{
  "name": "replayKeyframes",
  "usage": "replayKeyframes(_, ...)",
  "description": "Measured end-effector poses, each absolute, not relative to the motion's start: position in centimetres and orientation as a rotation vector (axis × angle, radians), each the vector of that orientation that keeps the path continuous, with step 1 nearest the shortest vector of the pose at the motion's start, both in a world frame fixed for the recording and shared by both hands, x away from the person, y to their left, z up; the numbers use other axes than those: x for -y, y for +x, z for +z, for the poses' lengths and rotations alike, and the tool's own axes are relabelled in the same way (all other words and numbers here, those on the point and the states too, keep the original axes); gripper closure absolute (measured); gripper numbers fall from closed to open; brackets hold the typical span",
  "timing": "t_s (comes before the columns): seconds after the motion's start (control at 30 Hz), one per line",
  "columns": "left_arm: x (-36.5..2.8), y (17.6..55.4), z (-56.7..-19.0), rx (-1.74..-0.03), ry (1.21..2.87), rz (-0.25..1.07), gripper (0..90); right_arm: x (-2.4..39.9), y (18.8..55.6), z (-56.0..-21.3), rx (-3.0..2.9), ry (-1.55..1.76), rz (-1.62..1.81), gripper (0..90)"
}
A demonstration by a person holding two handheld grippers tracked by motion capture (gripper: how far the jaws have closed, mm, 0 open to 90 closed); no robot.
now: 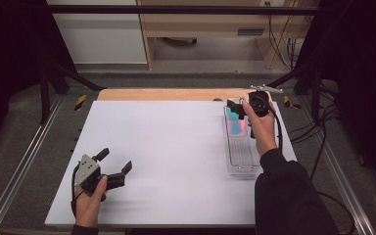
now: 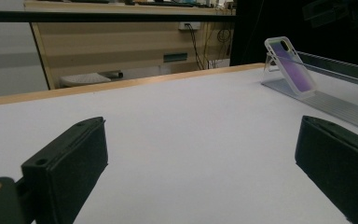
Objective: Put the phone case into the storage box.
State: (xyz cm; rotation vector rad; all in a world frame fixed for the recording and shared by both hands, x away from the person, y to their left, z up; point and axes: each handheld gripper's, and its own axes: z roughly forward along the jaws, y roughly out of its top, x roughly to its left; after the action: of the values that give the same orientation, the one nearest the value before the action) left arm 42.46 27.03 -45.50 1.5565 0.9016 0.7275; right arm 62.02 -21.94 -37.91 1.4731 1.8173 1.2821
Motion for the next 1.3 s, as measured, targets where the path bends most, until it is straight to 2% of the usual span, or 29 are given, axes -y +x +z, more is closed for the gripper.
replayKeyframes(1.3, -27.1, 42.5, -45.5, -0.899, 1.558, 0.727, 1.9, 18.6, 60.9, -37.5, -1.869, 1.353, 1.257, 4.5)
